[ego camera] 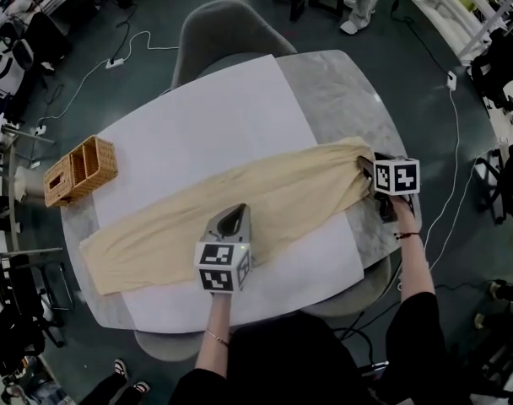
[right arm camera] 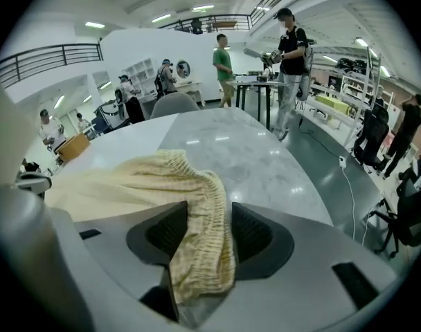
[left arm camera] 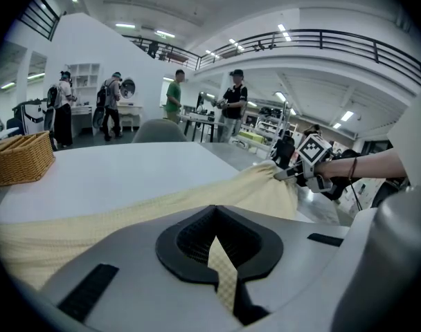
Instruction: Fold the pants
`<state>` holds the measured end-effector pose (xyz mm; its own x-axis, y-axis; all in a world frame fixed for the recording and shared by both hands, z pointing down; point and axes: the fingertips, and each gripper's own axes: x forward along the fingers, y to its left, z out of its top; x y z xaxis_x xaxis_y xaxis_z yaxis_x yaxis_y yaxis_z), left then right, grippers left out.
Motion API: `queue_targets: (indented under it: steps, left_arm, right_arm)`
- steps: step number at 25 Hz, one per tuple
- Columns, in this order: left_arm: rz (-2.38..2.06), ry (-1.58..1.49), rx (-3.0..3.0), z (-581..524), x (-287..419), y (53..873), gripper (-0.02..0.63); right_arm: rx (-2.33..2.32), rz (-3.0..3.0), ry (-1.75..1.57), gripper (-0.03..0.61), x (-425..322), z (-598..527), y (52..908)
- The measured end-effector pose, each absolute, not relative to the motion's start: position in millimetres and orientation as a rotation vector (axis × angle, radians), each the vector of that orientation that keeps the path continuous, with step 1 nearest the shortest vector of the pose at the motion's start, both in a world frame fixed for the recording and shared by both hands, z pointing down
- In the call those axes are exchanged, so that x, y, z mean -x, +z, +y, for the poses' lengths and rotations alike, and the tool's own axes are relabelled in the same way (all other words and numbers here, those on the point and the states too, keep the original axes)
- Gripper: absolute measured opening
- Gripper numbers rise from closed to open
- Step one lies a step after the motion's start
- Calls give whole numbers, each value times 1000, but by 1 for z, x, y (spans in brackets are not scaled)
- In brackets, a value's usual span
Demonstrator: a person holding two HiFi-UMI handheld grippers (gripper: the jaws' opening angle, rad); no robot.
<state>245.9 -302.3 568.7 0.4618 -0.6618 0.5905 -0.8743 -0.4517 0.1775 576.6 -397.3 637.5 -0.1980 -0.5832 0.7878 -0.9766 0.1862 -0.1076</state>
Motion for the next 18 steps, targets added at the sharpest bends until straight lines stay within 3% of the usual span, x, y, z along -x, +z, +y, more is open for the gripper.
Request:
queue_targets:
  steps: [18]
  left_arm:
    - [-1324,642,-2244,-295,-245,565,8]
  right_arm:
    - [-1308,-1869,844,74,-573,-395,641]
